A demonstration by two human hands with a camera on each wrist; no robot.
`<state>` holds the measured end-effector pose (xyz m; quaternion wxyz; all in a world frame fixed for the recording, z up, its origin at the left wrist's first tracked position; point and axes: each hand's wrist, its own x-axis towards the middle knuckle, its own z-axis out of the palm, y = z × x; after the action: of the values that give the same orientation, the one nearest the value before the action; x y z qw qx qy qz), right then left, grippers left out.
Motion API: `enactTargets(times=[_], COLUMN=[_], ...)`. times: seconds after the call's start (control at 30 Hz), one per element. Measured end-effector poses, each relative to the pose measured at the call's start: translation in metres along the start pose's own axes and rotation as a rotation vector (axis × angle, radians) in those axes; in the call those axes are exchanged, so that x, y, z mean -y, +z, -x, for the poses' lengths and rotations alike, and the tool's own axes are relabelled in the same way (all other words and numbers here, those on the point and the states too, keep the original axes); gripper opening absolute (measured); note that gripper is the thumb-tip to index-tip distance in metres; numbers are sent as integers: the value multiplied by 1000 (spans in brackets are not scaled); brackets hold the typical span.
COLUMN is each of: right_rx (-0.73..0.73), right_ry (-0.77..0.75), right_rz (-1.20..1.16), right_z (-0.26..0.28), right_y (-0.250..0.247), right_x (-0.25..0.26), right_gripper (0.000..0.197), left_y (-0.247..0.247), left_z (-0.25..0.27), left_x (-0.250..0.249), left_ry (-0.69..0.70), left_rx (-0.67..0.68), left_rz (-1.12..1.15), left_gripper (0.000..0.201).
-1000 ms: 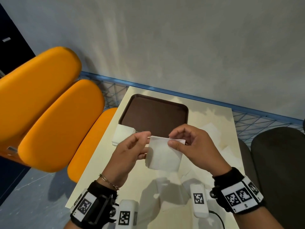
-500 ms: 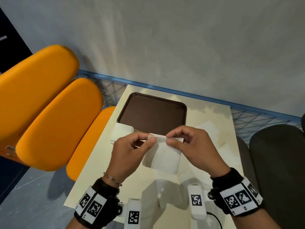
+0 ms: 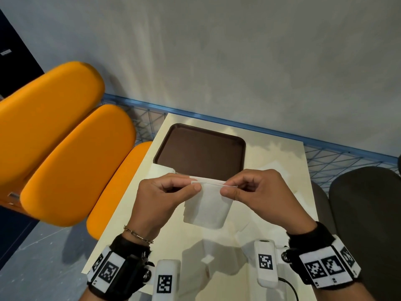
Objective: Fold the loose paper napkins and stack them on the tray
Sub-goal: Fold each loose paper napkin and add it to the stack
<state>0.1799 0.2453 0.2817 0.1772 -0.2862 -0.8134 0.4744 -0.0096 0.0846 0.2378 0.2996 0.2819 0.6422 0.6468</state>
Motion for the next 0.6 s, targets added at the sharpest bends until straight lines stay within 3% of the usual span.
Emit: enactTargets(times=[0.4,0.6], right_rx=[-108,-145], right_ry=[-66,-63], right_rz=[2,8], right_z=[-7,-7], right_y=[-2,-2], right_x=[8,8], right_gripper=[15,11], left_y=[6,8], left_z=[-6,-7], left_x=[-4,-12], left_ry=[-24,-36], left_rx=[-52,-30], left_rz=[98,108], left_gripper=[27,43])
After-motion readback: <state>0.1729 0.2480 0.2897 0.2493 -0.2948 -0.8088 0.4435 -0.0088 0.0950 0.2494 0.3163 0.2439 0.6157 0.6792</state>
